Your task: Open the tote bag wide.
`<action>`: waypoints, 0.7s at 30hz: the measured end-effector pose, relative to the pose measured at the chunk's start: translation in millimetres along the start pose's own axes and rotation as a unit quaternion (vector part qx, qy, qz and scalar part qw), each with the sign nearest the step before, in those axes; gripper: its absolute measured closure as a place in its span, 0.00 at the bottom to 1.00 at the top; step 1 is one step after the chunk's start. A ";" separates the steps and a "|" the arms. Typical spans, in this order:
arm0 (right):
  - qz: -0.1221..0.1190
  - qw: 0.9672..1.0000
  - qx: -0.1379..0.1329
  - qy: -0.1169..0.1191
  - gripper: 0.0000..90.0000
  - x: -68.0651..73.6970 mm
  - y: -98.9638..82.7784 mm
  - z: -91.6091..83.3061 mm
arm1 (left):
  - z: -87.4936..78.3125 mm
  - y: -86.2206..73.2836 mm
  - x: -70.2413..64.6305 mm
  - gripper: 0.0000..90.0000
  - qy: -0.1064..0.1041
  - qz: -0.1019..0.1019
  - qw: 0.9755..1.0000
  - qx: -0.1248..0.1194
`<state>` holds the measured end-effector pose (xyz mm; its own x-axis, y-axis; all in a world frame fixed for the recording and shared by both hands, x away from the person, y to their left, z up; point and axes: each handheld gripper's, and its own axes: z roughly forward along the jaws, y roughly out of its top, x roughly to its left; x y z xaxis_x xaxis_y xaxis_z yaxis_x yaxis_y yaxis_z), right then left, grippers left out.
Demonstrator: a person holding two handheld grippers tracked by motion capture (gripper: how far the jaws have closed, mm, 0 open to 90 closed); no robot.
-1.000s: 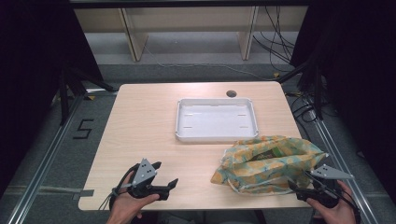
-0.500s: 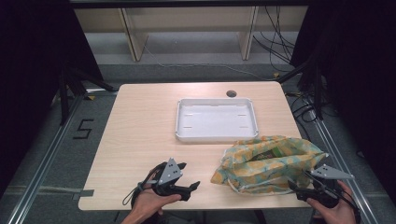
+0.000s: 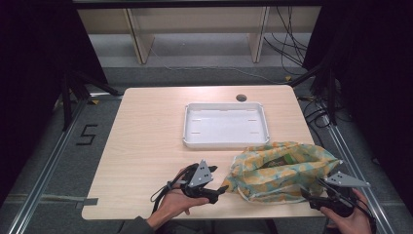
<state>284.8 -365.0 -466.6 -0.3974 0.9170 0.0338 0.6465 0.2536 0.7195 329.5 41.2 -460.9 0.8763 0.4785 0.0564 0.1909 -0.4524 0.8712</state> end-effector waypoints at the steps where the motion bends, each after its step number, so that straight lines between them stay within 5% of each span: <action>1: 0.002 1.000 0.002 0.004 0.28 0.5 0.1 0.1 | 5.8 2.7 -1.4 0.33 -0.003 0.002 1.000 -0.002; 5: -0.027 1.000 -0.006 -0.002 0.28 -3.6 0.5 1.3 | 15.0 7.1 -3.0 0.33 -0.012 0.009 1.000 0.000; 6: -0.026 1.000 -0.006 -0.002 0.28 -3.5 0.4 1.2 | 17.4 8.4 -3.5 0.34 -0.010 0.012 1.000 -0.001; 7: 0.002 1.000 0.001 0.001 0.28 0.4 0.0 0.1 | 19.8 9.5 -4.5 0.38 -0.014 0.006 1.000 -0.004; 12: -0.023 1.000 -0.006 0.003 0.28 -3.5 0.3 1.5 | 30.7 15.6 -4.5 0.42 -0.021 0.021 1.000 -0.006; 14: -0.006 1.000 0.000 0.003 0.28 -0.5 0.0 0.9 | 34.9 17.2 -4.4 0.42 -0.018 0.013 1.000 -0.012; 18: 0.001 1.000 0.006 0.004 0.28 0.1 -0.1 -0.1 | 42.0 21.9 -5.6 0.45 -0.017 0.033 0.999 -0.021; 21: -0.021 1.000 -0.002 0.001 0.28 -4.4 0.2 0.8 | 45.5 25.1 -5.6 0.56 -0.018 0.052 0.998 -0.022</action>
<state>287.2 -368.7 -467.1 -0.4252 0.9051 0.0058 0.6276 0.2902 0.7225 349.5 -7.0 -461.5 0.9057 0.4031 0.1309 0.0788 -0.4636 0.8825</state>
